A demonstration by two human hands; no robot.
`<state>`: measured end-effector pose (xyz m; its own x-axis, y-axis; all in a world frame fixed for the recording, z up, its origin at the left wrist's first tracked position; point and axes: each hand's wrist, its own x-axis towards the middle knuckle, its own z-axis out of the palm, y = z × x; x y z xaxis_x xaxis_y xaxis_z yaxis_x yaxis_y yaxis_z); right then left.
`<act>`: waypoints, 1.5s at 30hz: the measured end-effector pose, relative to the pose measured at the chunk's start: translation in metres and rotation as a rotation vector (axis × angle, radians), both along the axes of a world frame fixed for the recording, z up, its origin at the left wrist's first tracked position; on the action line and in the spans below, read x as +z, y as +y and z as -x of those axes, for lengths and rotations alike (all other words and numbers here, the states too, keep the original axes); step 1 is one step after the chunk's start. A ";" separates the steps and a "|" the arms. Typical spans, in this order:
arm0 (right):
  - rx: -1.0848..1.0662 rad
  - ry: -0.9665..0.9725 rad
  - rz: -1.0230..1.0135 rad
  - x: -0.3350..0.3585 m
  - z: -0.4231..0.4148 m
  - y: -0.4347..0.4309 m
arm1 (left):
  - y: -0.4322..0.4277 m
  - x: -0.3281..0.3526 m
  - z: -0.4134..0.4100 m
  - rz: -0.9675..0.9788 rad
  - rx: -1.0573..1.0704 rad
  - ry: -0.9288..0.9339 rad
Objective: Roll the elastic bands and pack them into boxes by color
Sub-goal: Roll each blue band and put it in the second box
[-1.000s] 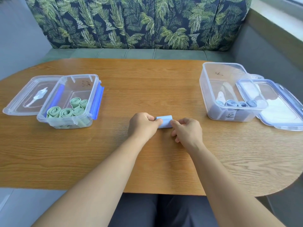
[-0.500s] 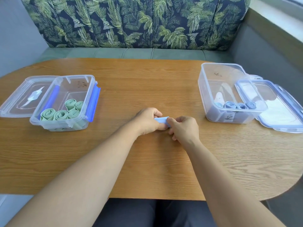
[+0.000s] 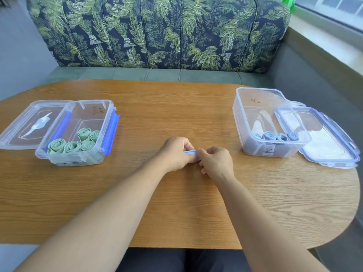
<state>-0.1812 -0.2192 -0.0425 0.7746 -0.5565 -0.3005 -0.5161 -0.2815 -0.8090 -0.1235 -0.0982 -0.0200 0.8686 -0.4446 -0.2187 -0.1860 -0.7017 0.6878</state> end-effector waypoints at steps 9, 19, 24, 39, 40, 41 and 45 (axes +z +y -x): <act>0.099 -0.259 -0.335 0.043 0.025 -0.018 | 0.007 0.036 0.013 0.177 -0.069 -0.032; 0.103 -0.442 -0.026 0.098 0.041 -0.031 | -0.012 0.084 0.050 0.089 -0.083 -0.403; 0.094 -0.470 0.064 0.114 0.053 -0.039 | -0.025 0.102 0.062 0.097 -0.065 -0.521; 0.184 -0.457 0.142 0.139 0.093 -0.084 | -0.066 0.109 0.073 0.188 -0.210 -0.478; 0.185 -0.451 0.171 0.138 0.093 -0.086 | -0.068 0.110 0.075 0.153 -0.212 -0.496; 0.179 -0.445 0.196 0.137 0.094 -0.086 | -0.070 0.111 0.075 0.121 -0.216 -0.513; 0.170 -0.422 0.176 0.132 0.099 -0.087 | -0.076 0.107 0.074 0.082 -0.221 -0.493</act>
<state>-0.2806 -0.3063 0.0892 0.8928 -0.4259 0.1467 -0.0882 -0.4846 -0.8703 -0.1977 -0.1740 0.0873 0.7431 -0.6269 0.2342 -0.6376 -0.5569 0.5323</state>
